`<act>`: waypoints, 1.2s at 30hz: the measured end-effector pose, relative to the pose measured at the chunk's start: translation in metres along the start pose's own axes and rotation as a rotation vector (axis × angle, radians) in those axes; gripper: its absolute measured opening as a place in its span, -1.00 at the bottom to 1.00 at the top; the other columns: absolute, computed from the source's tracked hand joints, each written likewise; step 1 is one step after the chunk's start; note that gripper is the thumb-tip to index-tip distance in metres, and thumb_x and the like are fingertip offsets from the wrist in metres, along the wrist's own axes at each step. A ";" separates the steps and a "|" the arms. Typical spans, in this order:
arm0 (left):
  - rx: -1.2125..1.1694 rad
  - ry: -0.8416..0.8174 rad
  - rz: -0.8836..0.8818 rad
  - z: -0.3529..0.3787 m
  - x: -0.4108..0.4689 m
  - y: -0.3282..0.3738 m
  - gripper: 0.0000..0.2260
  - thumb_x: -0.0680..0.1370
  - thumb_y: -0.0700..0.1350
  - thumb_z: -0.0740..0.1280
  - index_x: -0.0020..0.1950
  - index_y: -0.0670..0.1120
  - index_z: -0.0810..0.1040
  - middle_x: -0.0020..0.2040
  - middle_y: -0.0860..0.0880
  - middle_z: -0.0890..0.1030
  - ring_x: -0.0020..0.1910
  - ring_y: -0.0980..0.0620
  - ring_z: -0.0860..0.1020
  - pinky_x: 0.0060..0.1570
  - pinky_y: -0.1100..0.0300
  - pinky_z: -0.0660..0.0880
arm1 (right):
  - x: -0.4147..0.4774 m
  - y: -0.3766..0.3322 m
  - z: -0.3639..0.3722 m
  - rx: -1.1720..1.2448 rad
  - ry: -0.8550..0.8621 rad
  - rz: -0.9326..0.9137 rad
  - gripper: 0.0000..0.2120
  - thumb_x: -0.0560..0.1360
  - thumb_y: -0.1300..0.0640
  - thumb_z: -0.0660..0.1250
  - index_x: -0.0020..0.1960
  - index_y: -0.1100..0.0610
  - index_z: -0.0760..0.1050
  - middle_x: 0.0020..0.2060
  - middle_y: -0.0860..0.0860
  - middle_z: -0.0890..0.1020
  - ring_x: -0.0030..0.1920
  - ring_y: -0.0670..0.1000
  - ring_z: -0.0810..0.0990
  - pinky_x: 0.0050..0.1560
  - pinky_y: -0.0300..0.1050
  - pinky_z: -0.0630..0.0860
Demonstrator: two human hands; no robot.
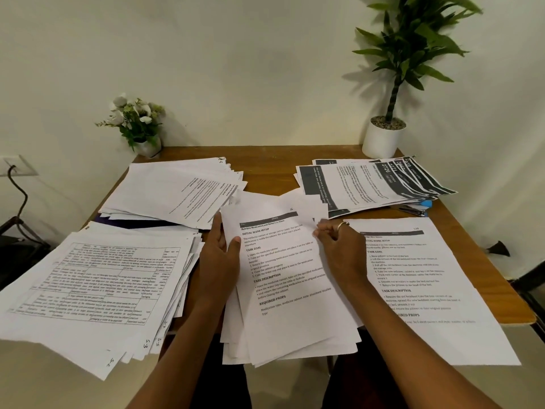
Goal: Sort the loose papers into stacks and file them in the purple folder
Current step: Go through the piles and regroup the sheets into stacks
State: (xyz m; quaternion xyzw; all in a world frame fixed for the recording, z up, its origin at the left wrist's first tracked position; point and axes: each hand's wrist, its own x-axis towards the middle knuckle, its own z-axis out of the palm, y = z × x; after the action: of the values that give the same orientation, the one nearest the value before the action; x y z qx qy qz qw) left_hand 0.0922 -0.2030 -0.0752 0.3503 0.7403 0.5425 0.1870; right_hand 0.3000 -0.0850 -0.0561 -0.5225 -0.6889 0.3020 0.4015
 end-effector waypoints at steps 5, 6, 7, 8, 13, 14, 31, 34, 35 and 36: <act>-0.035 -0.009 0.006 0.001 -0.001 -0.002 -0.37 0.66 -0.09 0.30 0.64 0.17 0.07 0.59 0.05 0.29 0.47 -0.03 0.42 0.30 -0.09 0.52 | -0.009 0.003 0.002 -0.145 0.086 -0.260 -0.97 0.49 0.21 0.52 -0.09 0.14 0.69 0.26 0.03 0.62 0.22 0.00 0.57 0.10 -0.12 0.54; -0.036 -0.005 0.003 0.001 -0.001 -0.002 -0.37 0.66 -0.09 0.30 0.64 0.17 0.07 0.58 0.05 0.30 0.46 -0.03 0.44 0.29 -0.08 0.53 | -0.011 0.003 0.002 -0.144 0.062 -0.357 -0.95 0.48 0.23 0.53 -0.10 0.12 0.68 0.18 0.02 0.64 0.18 0.00 0.56 0.06 -0.07 0.56; -0.038 0.002 -0.002 0.001 0.000 -0.003 -0.37 0.66 -0.08 0.31 0.64 0.17 0.08 0.58 0.04 0.32 0.45 -0.04 0.45 0.28 -0.08 0.53 | -0.012 0.004 0.001 -0.111 0.003 -0.437 -0.93 0.48 0.24 0.51 -0.10 0.09 0.67 0.09 -0.01 0.67 0.12 -0.01 0.57 0.04 -0.03 0.58; -0.033 0.007 -0.004 0.001 0.001 -0.003 -0.37 0.65 -0.06 0.32 0.64 0.17 0.08 0.57 0.04 0.32 0.45 -0.04 0.44 0.28 -0.10 0.53 | -0.015 0.003 0.000 -0.068 -0.088 -0.460 -0.93 0.51 0.22 0.49 -0.07 0.07 0.66 0.03 -0.07 0.68 0.08 -0.04 0.58 0.04 -0.02 0.59; -0.098 0.009 -0.021 0.001 -0.001 -0.003 -0.39 0.62 -0.03 0.37 0.61 0.15 0.17 0.52 0.08 0.38 0.40 -0.02 0.48 0.23 -0.08 0.58 | -0.023 -0.006 -0.002 0.055 -0.435 -0.330 -0.96 0.64 0.04 0.32 0.04 -0.10 0.51 0.20 -0.21 0.63 0.19 -0.15 0.60 0.11 -0.22 0.61; -0.115 0.021 -0.027 0.001 -0.002 -0.001 -0.43 0.62 -0.06 0.37 0.58 0.12 0.22 0.46 0.08 0.43 0.34 -0.01 0.53 0.17 -0.01 0.61 | -0.024 -0.008 -0.002 0.062 -0.446 -0.323 -0.92 0.64 0.05 0.31 0.01 -0.13 0.47 0.20 -0.23 0.62 0.19 -0.17 0.60 0.10 -0.26 0.60; -0.093 0.055 -0.020 0.002 -0.006 0.005 -0.91 0.66 -0.03 0.30 0.13 0.00 0.53 -0.05 0.04 0.67 -0.12 0.18 0.65 -0.29 0.37 0.52 | 0.004 -0.001 0.006 -0.022 -0.263 0.067 -0.55 0.39 -0.25 0.42 0.12 0.03 0.60 0.13 -0.10 0.62 0.10 -0.07 0.62 0.15 0.01 0.62; -0.130 0.064 -0.035 0.002 -0.009 0.011 -0.87 0.66 -0.02 0.30 0.13 -0.05 0.54 -0.07 0.04 0.68 -0.15 0.21 0.65 -0.32 0.40 0.52 | 0.009 0.001 0.008 0.021 -0.262 0.081 -0.49 0.35 -0.24 0.49 0.15 0.05 0.61 0.11 -0.11 0.66 0.07 -0.09 0.65 0.10 -0.05 0.64; -0.142 0.062 -0.038 0.001 -0.009 0.012 -0.86 0.66 -0.01 0.30 0.12 -0.06 0.54 -0.08 0.05 0.68 -0.16 0.21 0.66 -0.32 0.40 0.52 | 0.010 -0.001 0.007 0.046 -0.254 0.102 -0.59 0.40 -0.14 0.53 0.12 0.09 0.62 0.05 -0.09 0.68 0.03 -0.09 0.66 0.06 -0.09 0.63; -0.153 0.060 -0.044 0.001 -0.010 0.014 -0.84 0.66 0.01 0.30 0.10 -0.07 0.55 -0.10 0.06 0.68 -0.17 0.21 0.65 -0.33 0.38 0.52 | 0.011 -0.003 0.006 0.081 -0.247 0.133 -0.68 0.44 -0.05 0.53 0.09 0.12 0.63 -0.01 -0.09 0.69 -0.01 -0.09 0.67 0.02 -0.12 0.62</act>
State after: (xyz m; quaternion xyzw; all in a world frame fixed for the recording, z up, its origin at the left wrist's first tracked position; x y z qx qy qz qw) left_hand 0.1041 -0.2068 -0.0631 0.3023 0.7093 0.6035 0.2030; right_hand 0.2924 -0.0752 -0.0542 -0.5094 -0.6842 0.4174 0.3134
